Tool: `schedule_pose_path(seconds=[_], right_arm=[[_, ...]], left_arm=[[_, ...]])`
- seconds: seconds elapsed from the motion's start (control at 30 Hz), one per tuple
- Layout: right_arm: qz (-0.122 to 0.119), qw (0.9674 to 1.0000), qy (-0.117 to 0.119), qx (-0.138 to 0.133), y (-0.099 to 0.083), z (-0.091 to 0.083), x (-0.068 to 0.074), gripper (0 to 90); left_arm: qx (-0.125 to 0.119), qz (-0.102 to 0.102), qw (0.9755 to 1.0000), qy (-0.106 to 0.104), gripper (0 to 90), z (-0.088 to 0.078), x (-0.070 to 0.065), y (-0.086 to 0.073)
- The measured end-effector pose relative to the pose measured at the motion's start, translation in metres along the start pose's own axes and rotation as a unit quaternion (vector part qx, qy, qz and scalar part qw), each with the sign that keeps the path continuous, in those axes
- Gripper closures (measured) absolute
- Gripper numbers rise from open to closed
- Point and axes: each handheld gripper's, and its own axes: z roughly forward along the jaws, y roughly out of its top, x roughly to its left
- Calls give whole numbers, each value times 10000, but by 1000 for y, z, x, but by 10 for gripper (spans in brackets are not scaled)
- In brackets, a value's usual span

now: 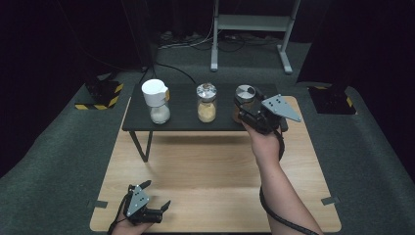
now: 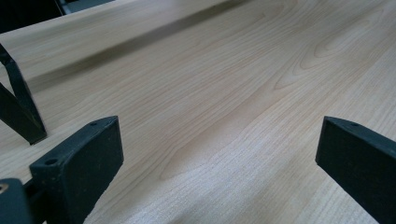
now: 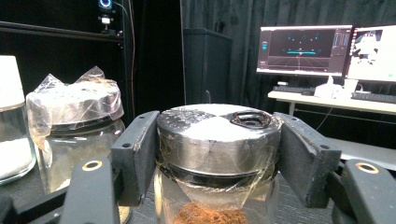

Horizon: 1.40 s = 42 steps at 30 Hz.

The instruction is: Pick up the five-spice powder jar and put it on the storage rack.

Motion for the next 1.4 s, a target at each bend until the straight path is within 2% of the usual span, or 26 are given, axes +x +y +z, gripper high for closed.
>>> schedule_pose_path(seconds=[0.33,0.43,0.67,0.77,0.87,0.93,1.13,1.4], right_arm=[[1,10000,-11,61,1,0,1,331],[22,9999,30,160,2,2,0,275],[62,9998,16,209,4,1,2,160],[52,9997,-84,234,4,0,2,73],[67,9997,-79,215,5,-2,2,7],[47,9997,-21,230,5,-3,3,0],[-88,9997,-43,211,5,-6,8,0],[-105,9997,-30,216,4,-13,10,0]], left_arm=[[4,-1,10000,-7,11,0,0,0],[-2,-6,10000,-14,11,0,0,0],[4,5,10000,-16,11,0,0,0],[6,14,10000,-7,11,0,0,0],[7,20,10000,-1,11,0,-1,0],[18,29,10000,-5,11,0,-1,0],[29,47,10000,3,11,0,-1,0],[39,48,10000,10,11,1,-1,0]])
